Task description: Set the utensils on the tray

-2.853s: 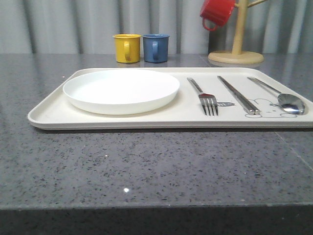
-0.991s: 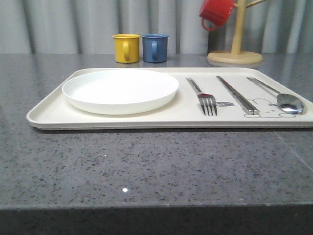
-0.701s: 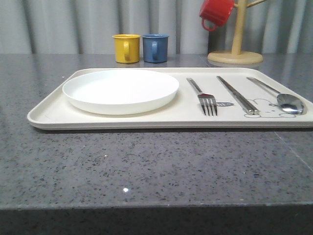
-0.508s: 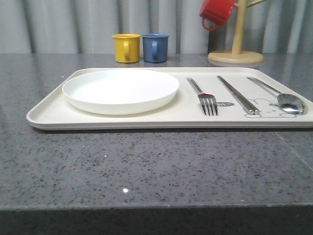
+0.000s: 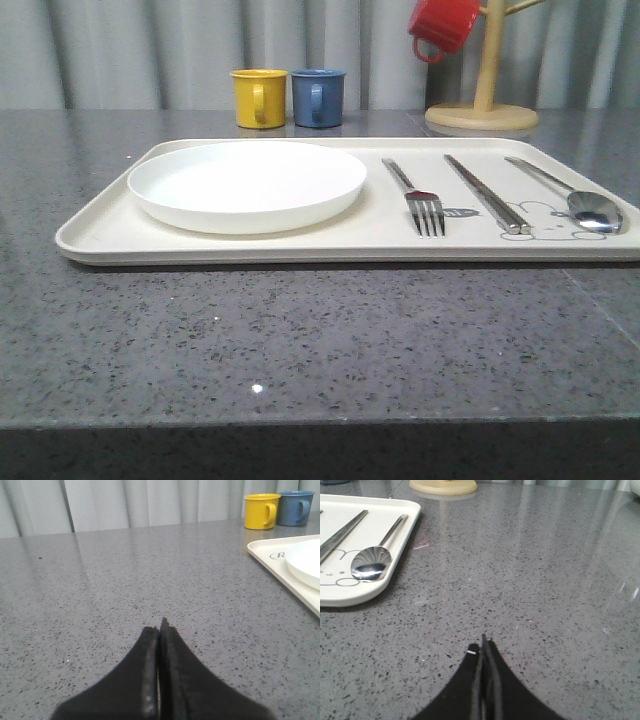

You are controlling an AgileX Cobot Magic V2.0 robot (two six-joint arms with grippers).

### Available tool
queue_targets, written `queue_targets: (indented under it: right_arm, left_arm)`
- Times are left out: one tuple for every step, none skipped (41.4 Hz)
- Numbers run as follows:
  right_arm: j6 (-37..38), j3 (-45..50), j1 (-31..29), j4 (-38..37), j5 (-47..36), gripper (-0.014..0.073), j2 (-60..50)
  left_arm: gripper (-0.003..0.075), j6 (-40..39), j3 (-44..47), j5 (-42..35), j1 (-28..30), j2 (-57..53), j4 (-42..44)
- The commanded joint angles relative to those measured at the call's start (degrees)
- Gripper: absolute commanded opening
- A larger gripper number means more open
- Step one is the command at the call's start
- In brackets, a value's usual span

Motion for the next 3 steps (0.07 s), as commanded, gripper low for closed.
queue_targets:
  right_arm:
    - [-0.7,-0.3,-0.3,-0.2,-4.4,-0.0062,-1.0]
    - [-0.7,-0.3,-0.3,-0.2,-4.4,-0.0062,-1.0]
    - [-0.7,-0.3,-0.3,-0.2,-4.4,-0.0062,-1.0]
  left_arm:
    - [-0.0019,-0.6,0.2,-5.2,0.1,-1.2,-0.4]
    - [-0.0019,-0.6,0.2,-5.2,0.1,-1.2,-0.4]
    - [-0.0019,-0.6,0.2,-5.2,0.1,-1.2,-0.4]
